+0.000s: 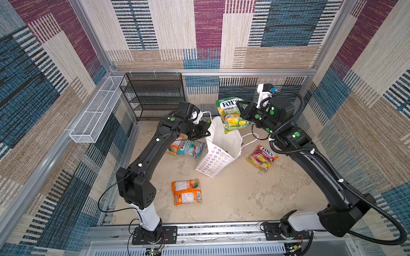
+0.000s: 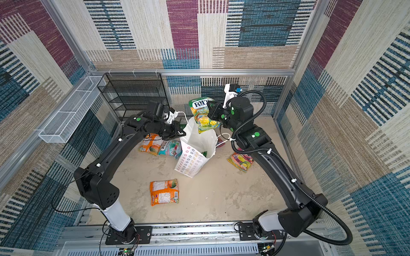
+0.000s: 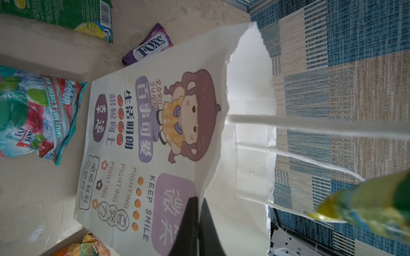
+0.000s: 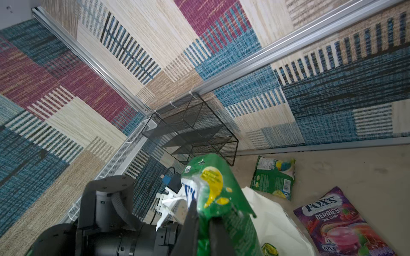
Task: Place the snacks into the paper bag
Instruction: 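Carry the green Spring Tea packet over the bag opening with the right gripper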
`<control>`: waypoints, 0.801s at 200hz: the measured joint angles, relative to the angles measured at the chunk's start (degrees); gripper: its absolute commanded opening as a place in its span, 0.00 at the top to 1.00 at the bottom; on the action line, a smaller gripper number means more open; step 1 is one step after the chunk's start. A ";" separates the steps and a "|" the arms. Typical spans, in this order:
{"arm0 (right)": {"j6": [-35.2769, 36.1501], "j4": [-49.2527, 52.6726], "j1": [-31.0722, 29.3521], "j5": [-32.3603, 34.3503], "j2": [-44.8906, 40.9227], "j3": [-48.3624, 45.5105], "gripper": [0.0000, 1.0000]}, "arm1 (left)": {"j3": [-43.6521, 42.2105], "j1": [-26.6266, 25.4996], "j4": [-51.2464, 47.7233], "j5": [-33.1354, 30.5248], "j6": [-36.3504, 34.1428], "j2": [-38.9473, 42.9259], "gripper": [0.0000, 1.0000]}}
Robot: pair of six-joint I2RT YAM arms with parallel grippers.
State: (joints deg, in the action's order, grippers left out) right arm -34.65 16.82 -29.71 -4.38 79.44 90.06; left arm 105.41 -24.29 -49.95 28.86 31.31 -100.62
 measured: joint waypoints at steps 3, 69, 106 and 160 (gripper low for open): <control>0.00 -0.11 -0.20 -0.24 0.04 -0.68 1.00 | 0.00 0.00 0.00 0.02 0.02 0.00 1.00; 3.26 2.12 -3.37 -2.69 0.57 -8.87 1.00 | -0.09 0.17 0.02 0.24 0.07 -0.26 1.00; 5.22 4.33 -3.54 -2.91 0.57 -9.92 1.00 | -0.11 0.28 0.00 0.22 0.17 -0.24 1.00; 6.49 5.53 -3.58 -1.55 0.98 -10.62 1.00 | -0.15 0.28 -0.04 -0.04 0.20 -0.24 1.00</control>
State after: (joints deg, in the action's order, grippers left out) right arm -28.16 22.35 -33.30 -5.93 80.42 79.44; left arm 105.25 -24.01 -50.00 28.82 31.51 -100.86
